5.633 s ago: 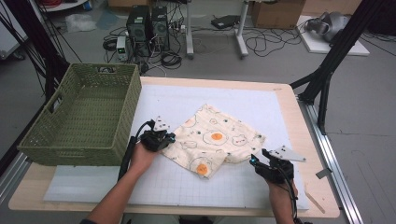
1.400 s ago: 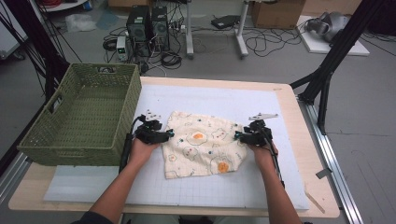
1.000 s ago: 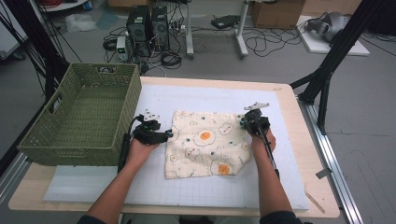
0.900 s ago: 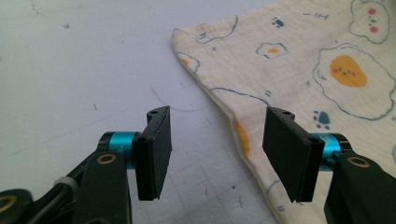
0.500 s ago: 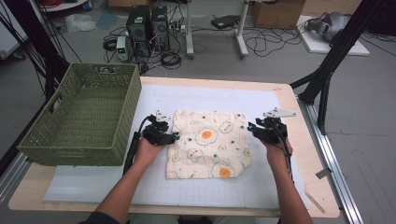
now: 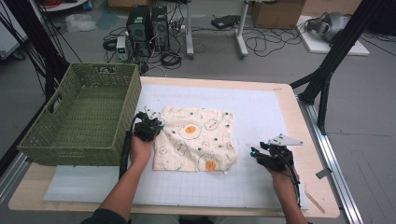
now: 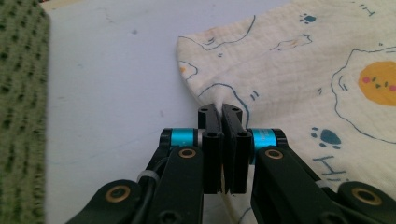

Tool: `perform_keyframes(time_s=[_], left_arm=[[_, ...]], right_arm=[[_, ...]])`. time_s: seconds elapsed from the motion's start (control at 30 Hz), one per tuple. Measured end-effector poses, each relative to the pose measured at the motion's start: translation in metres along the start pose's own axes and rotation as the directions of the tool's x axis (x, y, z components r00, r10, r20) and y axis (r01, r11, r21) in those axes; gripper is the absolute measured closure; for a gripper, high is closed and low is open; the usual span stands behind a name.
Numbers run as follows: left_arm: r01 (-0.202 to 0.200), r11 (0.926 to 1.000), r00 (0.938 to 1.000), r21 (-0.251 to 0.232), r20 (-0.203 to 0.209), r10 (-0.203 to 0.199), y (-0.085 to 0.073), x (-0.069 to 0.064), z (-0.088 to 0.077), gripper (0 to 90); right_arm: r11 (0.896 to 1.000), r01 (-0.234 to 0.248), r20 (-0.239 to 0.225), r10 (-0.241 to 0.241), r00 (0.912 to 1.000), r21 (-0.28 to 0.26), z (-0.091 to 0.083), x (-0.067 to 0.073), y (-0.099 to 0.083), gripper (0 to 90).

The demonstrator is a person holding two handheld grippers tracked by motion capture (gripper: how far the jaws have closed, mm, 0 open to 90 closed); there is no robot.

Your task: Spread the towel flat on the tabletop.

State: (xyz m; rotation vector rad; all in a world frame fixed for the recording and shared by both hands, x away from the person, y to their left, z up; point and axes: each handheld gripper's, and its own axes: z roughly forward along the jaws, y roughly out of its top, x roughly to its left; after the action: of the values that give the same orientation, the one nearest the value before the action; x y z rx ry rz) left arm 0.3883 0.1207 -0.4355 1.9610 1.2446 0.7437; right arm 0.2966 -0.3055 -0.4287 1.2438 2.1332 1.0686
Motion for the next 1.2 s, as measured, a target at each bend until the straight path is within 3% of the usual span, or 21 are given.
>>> perform_keyframes(time_s=[0.03,0.1,0.2,0.23,0.27,0.33,0.47,0.53,0.63,0.7,0.83,0.97,1.1,1.2], left_arm=[[0.008,1.0,1.0,-0.004,-0.003,-0.008,0.0,0.002,-0.001,86.8],[0.016,0.9997,0.9998,-0.018,-0.012,-0.016,-0.001,0.004,-0.002,86.8],[0.025,0.9995,0.9997,-0.019,0.004,-0.025,-0.003,0.004,-0.001,85.8],[0.029,0.9993,0.9995,-0.023,0.015,-0.028,-0.003,0.005,-0.001,81.5],[0.043,0.9987,0.9988,-0.028,0.025,-0.043,-0.004,0.005,-0.001,81.5],[0.064,0.9972,0.9972,-0.038,0.041,-0.062,-0.006,0.006,-0.002,70.1],[0.08,0.9954,0.9952,-0.052,0.061,-0.077,-0.009,0.007,-0.005,60.9],[0.082,0.995,0.9945,-0.058,0.071,-0.078,-0.009,0.007,-0.007,58.4],[0.078,0.9946,0.9938,-0.068,0.084,-0.073,-0.008,0.007,-0.01,58.4],[0.073,0.9948,0.9933,-0.071,0.095,-0.066,-0.008,0.006,-0.011,58.3],[0.061,0.9956,0.991,-0.072,0.124,-0.051,-0.008,0.002,-0.013,57.7],[0.065,0.9951,0.9838,-0.075,0.172,-0.051,-0.007,-0.006,-0.02,55.0],[0.04,0.9953,0.9794,-0.088,0.201,-0.022,-0.005,-0.014,-0.026,52.4],[0.034,0.9968,0.9773,-0.073,0.211,-0.018,-0.008,-0.015,-0.027,48.8]], right_arm=[[1.0,0.0,0.0,0.0,1.0,0.0,0.0,0.0,0.0,53.9],[1.0,0.016,-0.043,-0.016,0.999,-0.004,0.001,0.012,0.001,54.3],[0.999,0.044,-0.117,-0.047,0.992,-0.027,0.0,0.031,0.004,55.1],[0.998,0.057,-0.153,-0.058,0.9864,-0.014,0.003,0.042,0.005,55.5],[0.998,0.057,-0.153,-0.058,0.9864,-0.014,0.003,0.042,0.005,56.0],[0.997,0.076,-0.18,-0.074,0.9809,0.006,0.008,0.051,0.005,56.4],[0.993,0.098,-0.195,-0.084,0.9771,0.062,0.026,0.063,0.004,59.5],[0.989,0.123,-0.18,-0.106,0.9779,0.086,0.036,0.067,0.005,69.1],[0.986,0.13,-0.183,-0.11,0.9769,0.101,0.036,0.067,0.007,83.3],[0.979,0.153,-0.164,-0.13,0.9778,0.134,0.028,0.064,0.006,84.7],[0.975,0.144,-0.151,-0.119,0.9814,0.171,0.006,0.054,-0.005,84.9],[0.972,0.132,-0.148,-0.104,0.9835,0.192,-0.022,0.045,-0.02,84.7],[0.969,0.116,-0.175,-0.078,0.9814,0.217,-0.033,0.046,-0.029,82.6],[0.976,0.117,-0.166,-0.086,0.9824,0.185,-0.038,0.043,-0.031,67.2]])
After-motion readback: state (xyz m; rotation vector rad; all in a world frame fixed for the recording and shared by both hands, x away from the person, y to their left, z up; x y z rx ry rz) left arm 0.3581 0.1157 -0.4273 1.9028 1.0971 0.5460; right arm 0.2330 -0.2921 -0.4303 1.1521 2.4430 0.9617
